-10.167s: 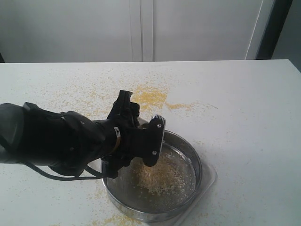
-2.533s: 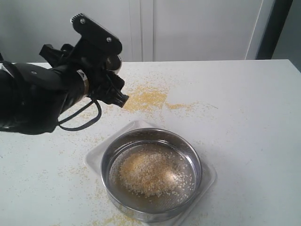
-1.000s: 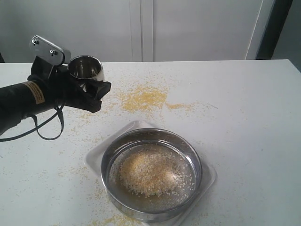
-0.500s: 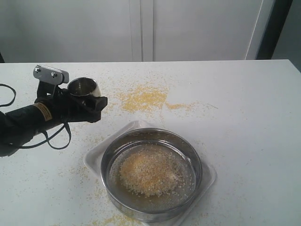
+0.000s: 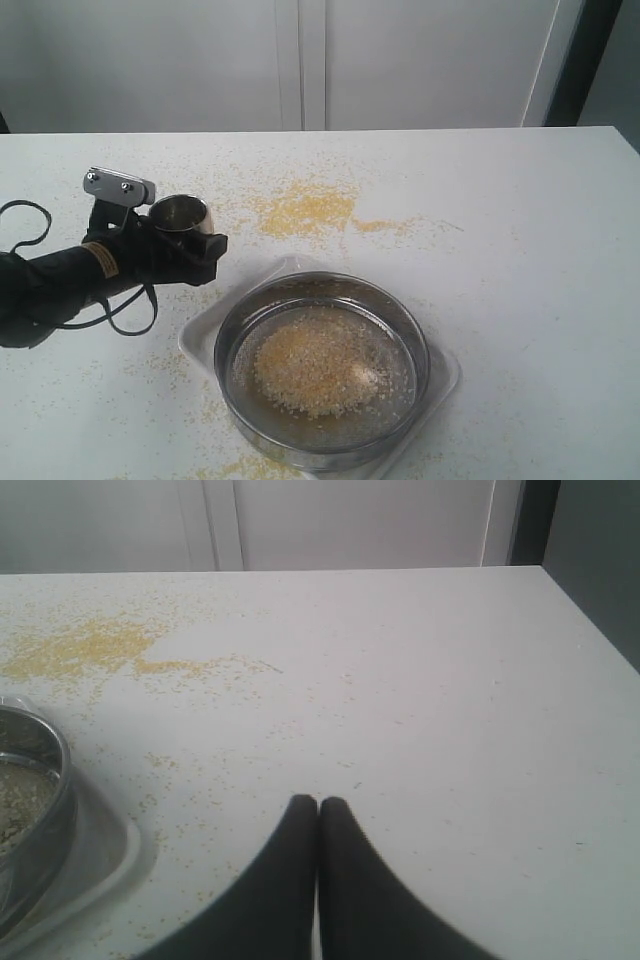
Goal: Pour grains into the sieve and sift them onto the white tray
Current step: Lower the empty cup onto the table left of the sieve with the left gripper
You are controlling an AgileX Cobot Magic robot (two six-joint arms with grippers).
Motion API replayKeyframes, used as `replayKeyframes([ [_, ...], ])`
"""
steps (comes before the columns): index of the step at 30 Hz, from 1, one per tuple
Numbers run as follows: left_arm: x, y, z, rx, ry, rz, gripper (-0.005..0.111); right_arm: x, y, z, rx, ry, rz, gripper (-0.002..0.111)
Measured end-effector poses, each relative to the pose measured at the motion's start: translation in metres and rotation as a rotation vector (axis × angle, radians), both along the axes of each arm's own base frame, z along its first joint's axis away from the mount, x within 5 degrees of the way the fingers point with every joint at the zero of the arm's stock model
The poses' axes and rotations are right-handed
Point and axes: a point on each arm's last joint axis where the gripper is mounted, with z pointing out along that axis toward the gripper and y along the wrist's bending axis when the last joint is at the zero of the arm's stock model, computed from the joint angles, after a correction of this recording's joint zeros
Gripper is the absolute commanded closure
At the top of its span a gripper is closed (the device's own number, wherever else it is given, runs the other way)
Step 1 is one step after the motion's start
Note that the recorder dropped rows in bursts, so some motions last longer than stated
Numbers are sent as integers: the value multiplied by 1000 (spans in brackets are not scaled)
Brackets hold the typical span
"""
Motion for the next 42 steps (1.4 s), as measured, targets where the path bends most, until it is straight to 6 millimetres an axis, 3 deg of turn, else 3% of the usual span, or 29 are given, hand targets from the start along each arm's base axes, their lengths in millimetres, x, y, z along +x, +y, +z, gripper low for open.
replayKeyframes([
  [8, 1, 2, -21, -2, 54, 34, 107, 0, 0, 0, 0, 0, 0, 108],
  [22, 7, 8, -31, 11, 18, 113, 106, 0, 0, 0, 0, 0, 0, 108],
  [24, 7, 8, -31, 20, 10, 109, 101, 0, 0, 0, 0, 0, 0, 108],
  [27, 8, 7, -31, 26, 4, 106, 81, 0, 0, 0, 0, 0, 0, 108],
  [30, 9, 7, -31, 27, 2, 106, 49, 0, 0, 0, 0, 0, 0, 108],
  [31, 9, 7, -31, 28, 1, 105, 29, 0, 0, 0, 0, 0, 0, 108],
  [33, 9, 7, -31, 26, 3, 108, 14, 0, 0, 0, 0, 0, 0, 108],
  [37, 7, 7, -33, 27, 43, 109, 13, 0, 0, 0, 0, 0, 0, 108],
  [42, 5, 8, -15, 56, 71, 102, 13, 0, 0, 0, 0, 0, 0, 108],
])
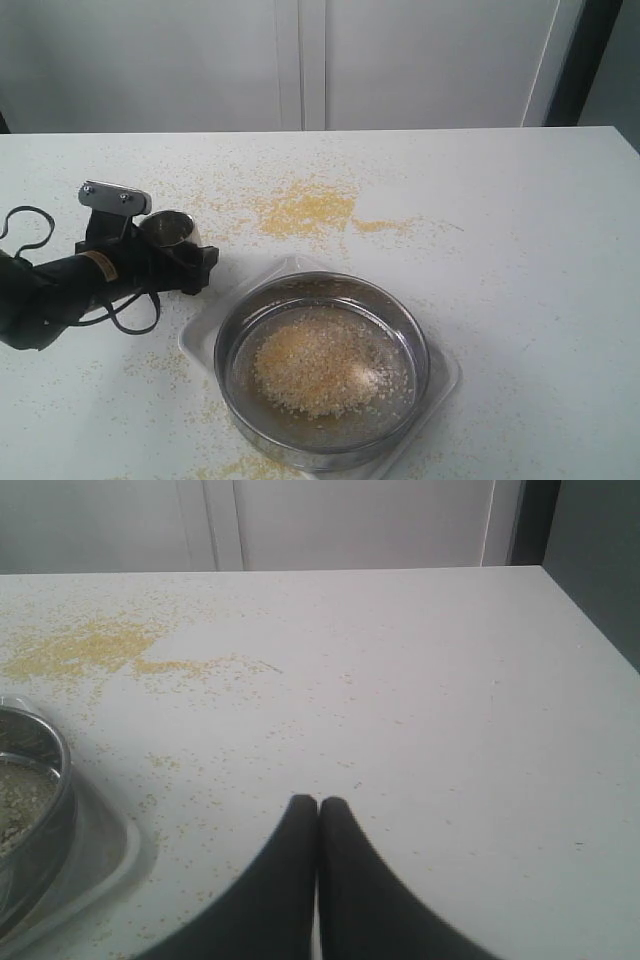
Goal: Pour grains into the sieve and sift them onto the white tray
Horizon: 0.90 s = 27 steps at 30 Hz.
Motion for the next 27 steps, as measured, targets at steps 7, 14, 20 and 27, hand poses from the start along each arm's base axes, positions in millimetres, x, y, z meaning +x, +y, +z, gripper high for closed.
replayKeyframes([
  [7, -10, 4, 24, 78, 100, -19, 13, 0, 0, 0, 0, 0, 0, 108],
  [14, -22, 10, 47, 117, 179, -4, 13, 0, 0, 0, 0, 0, 0, 108],
  [20, -32, 18, 68, 143, 222, 46, 21, 0, 0, 0, 0, 0, 0, 108],
  [27, -50, 34, 91, 219, 299, 142, 94, 0, 0, 0, 0, 0, 0, 108],
])
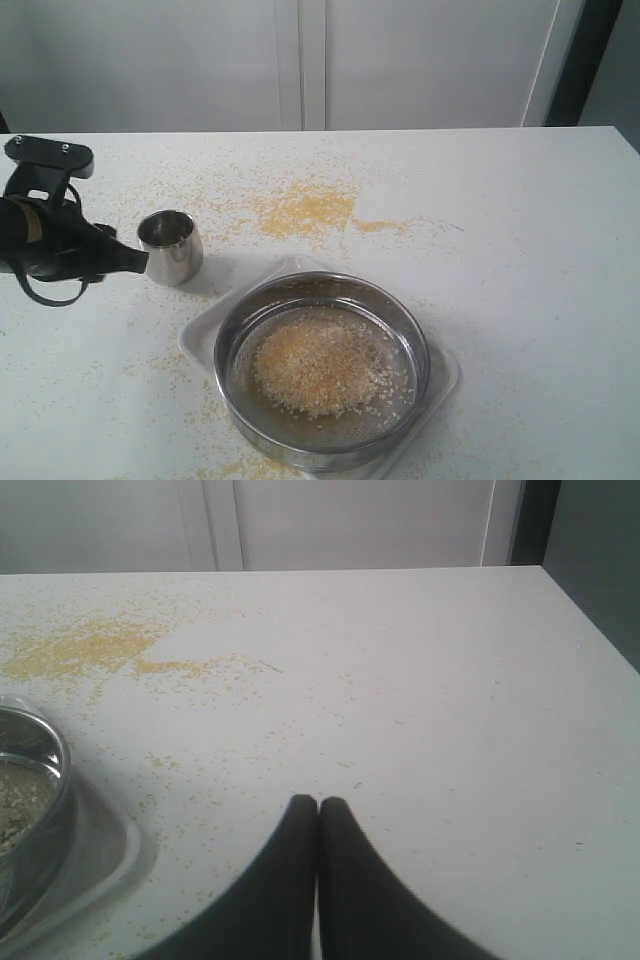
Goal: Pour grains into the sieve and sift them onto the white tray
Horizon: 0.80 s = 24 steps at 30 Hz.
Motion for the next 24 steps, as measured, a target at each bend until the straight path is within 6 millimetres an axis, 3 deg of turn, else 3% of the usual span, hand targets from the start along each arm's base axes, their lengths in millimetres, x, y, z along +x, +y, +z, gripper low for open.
replayKeyframes([
  [1, -3, 3, 3, 17, 13, 13, 105, 0, 0, 0, 0, 0, 0, 108],
  [2, -7, 6, 7, 30, 23, 29, 106, 0, 0, 0, 0, 0, 0, 108],
  [7, -25, 21, 21, 124, 104, 96, 106, 0, 0, 0, 0, 0, 0, 108],
  [14, -49, 34, 20, 292, 313, 76, 106, 0, 0, 0, 0, 0, 0, 108],
  [18, -55, 36, 17, 261, 401, 60, 106, 0, 0, 0, 2, 0, 0, 108],
  [24, -55, 55, 15, 230, 462, 129, 106, 0, 0, 0, 2, 0, 0, 108],
])
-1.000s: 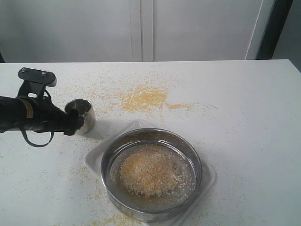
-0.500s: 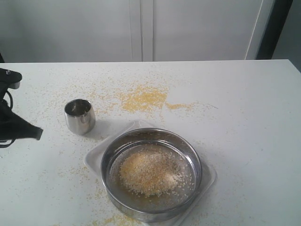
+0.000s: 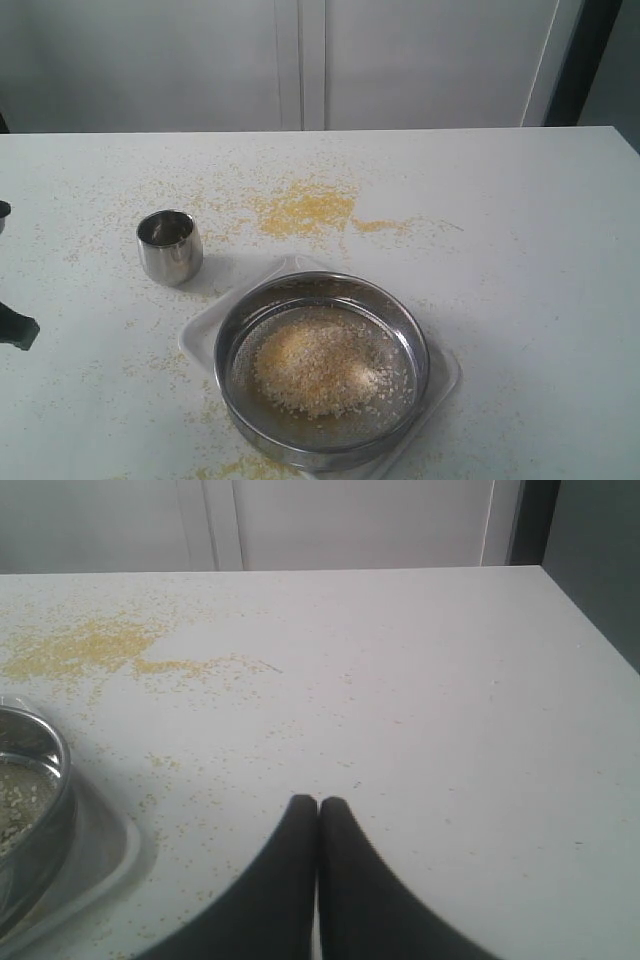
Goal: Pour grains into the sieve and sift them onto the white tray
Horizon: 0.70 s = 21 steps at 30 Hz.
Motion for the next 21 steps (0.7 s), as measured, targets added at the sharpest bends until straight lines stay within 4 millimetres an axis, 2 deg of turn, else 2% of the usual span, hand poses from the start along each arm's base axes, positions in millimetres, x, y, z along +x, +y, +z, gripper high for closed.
replayKeyframes([
  [8, -3, 19, 0, -53, 45, 127, 106, 0, 0, 0, 0, 0, 0, 108],
  [13, -9, 28, 14, -72, -11, 163, 106, 0, 0, 0, 0, 0, 0, 108],
  [21, -14, 27, 23, -106, -59, 179, 106, 0, 0, 0, 0, 0, 0, 108],
])
